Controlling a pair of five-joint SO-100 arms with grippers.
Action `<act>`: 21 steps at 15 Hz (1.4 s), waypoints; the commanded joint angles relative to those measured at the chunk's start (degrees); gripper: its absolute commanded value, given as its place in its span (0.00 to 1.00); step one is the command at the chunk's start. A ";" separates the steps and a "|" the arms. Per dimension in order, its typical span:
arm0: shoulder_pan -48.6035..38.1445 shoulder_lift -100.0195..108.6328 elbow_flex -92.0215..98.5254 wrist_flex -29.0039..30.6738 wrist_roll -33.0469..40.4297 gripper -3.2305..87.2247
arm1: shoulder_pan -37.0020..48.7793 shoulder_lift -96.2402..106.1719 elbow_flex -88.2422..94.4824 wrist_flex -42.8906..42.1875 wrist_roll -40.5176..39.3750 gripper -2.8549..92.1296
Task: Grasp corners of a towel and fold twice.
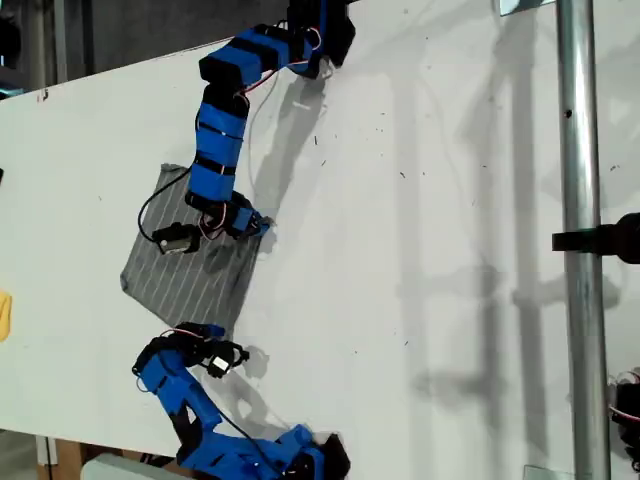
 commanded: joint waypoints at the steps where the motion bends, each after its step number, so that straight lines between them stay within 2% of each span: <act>1: 0.53 1.49 -1.05 1.85 -1.49 0.00 | -1.05 3.69 0.88 -0.18 1.05 0.03; 4: 6.68 5.01 -0.18 8.17 -5.71 0.00 | -3.16 8.79 6.33 -0.18 2.72 0.03; 6: 13.18 11.87 8.17 9.40 -12.57 0.01 | -6.77 15.03 12.74 -0.26 5.10 0.03; 9: 29.88 28.39 24.61 8.00 -24.79 0.01 | -13.62 27.33 24.87 -0.44 11.34 0.03; 11: 43.95 34.72 32.96 6.50 -37.79 0.01 | -20.30 33.57 30.06 -0.44 17.49 0.03; 12: 51.50 34.98 34.19 5.80 -44.74 0.01 | -24.43 34.01 30.15 -0.26 20.74 0.03; 14: 64.95 34.45 33.57 0.44 -56.60 0.00 | -33.22 31.90 28.39 -1.58 27.33 0.03; 16: 73.74 34.01 30.23 -2.37 -64.07 0.00 | -40.17 28.04 24.26 -1.67 33.84 0.03; 18: 75.32 34.10 29.88 -2.20 -64.34 0.00 | -40.52 27.60 22.85 -1.41 34.89 0.03; 21: 68.20 35.60 29.27 3.08 -58.18 0.00 | -32.87 29.97 23.64 0.97 30.15 0.03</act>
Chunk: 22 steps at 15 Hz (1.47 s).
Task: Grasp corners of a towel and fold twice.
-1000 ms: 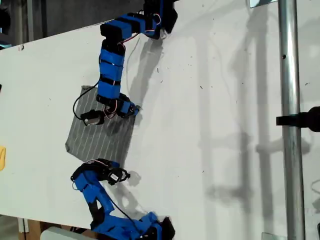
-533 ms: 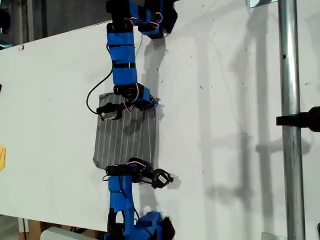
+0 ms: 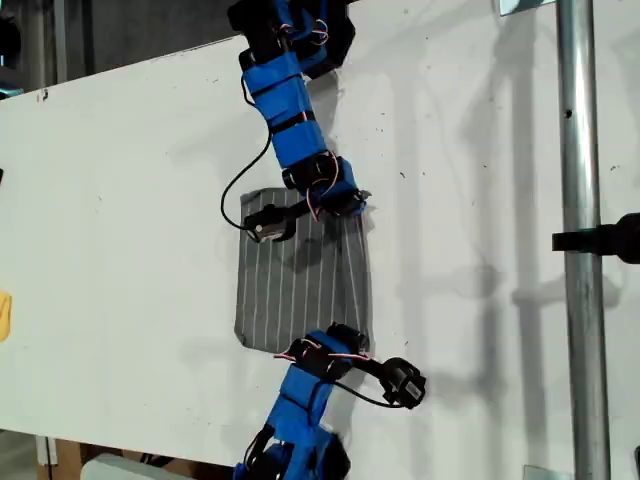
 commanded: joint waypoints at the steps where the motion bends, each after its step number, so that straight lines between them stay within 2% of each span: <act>1: -9.23 5.98 -5.01 6.15 7.65 0.00 | 8.17 4.31 -2.20 1.67 -5.01 0.03; 2: -14.59 7.29 -4.83 8.53 12.39 0.00 | 12.57 4.39 -2.11 1.76 -8.17 0.03; 7: -44.30 5.19 -6.59 9.05 38.58 0.00 | 36.83 -2.02 -4.92 -1.85 -27.60 0.03; 9: -53.88 -0.53 -11.87 8.70 45.53 0.00 | 44.03 -6.42 -10.11 -3.25 -34.54 0.03; 11: -59.77 -7.38 -24.26 10.02 50.98 0.00 | 49.92 -7.47 -16.08 -3.52 -39.29 0.03; 13: -61.08 -10.28 -35.51 11.34 54.93 0.00 | 52.65 -4.13 -22.15 0.70 -40.87 0.03; 17: -60.03 -7.73 -34.01 11.34 55.28 0.00 | 51.15 4.22 -15.21 0.88 -40.25 0.03; 19: -59.77 -9.67 -31.82 11.34 53.17 0.00 | 48.25 3.78 -8.44 -2.64 -38.32 0.03; 22: -56.25 -9.84 -26.89 11.43 51.15 0.00 | 41.48 2.20 -3.87 -3.08 -33.57 0.03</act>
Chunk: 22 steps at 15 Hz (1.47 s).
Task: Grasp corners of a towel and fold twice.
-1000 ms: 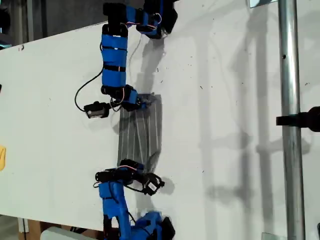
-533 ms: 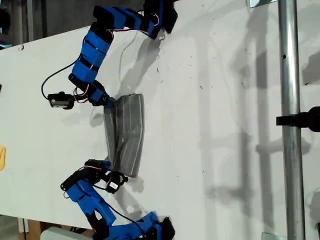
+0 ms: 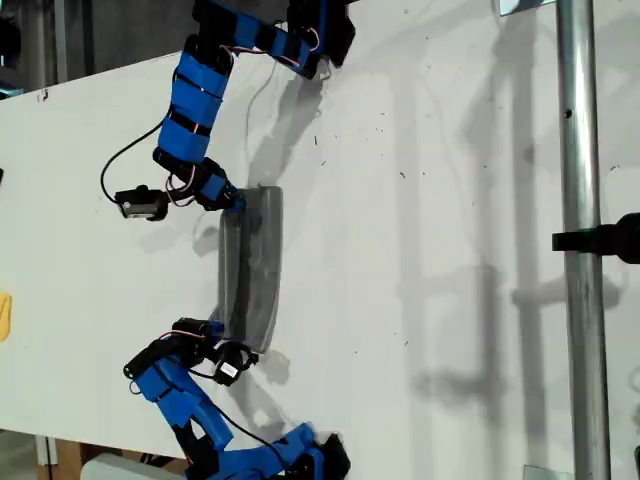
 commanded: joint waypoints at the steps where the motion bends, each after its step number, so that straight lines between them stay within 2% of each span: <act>1: 4.31 1.76 3.78 0.97 -1.85 0.00 | -4.22 2.29 1.32 0.00 3.43 0.03; 6: 9.76 1.32 15.64 -3.96 -7.56 0.00 | -8.88 2.64 6.06 0.53 8.53 0.03; 10: 3.16 -5.19 17.23 -8.00 -8.09 0.00 | -8.09 -0.53 6.42 -0.18 9.32 0.03; 12: -1.93 -9.14 13.01 -7.56 -5.63 0.00 | -6.33 -3.69 6.42 -0.79 9.14 0.03; 15: -6.77 -11.25 5.54 -2.99 -2.81 0.00 | -5.10 -4.57 6.42 0.53 9.40 0.03; 19: -7.38 -11.69 4.04 -1.93 -2.20 0.00 | -7.65 5.45 7.47 6.86 13.27 0.03; 22: -7.56 -12.74 3.43 -1.23 -2.55 0.00 | -6.06 5.19 9.58 9.67 13.80 0.03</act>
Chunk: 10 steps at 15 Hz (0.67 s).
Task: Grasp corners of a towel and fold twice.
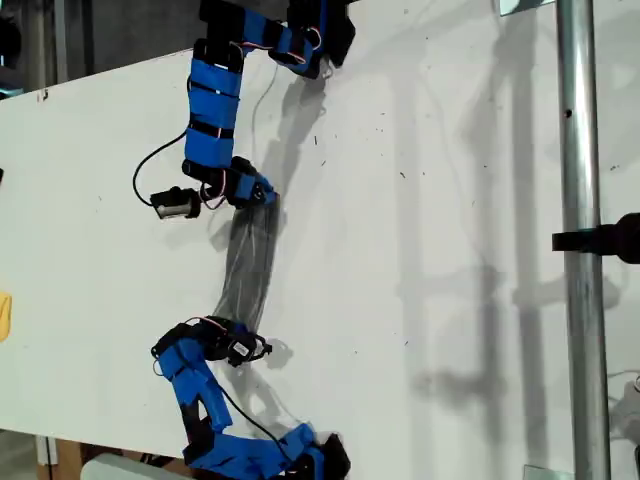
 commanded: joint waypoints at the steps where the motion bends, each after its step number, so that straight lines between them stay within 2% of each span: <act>1: -3.34 1.32 -1.93 4.22 0.53 0.01 | 1.41 3.52 0.26 3.69 1.58 0.14; 3: -3.25 6.42 0.97 5.36 0.62 0.23 | 2.55 5.27 0.88 5.45 2.11 0.19; 5: -3.52 13.89 4.39 5.36 0.53 0.24 | 3.78 7.91 1.67 5.98 2.29 0.21; 8: 0.79 27.60 7.21 5.36 2.46 0.36 | 4.31 10.90 2.11 7.12 2.55 0.22; 10: 3.25 40.08 11.25 5.36 2.11 0.40 | 4.48 15.12 4.83 7.29 3.25 0.23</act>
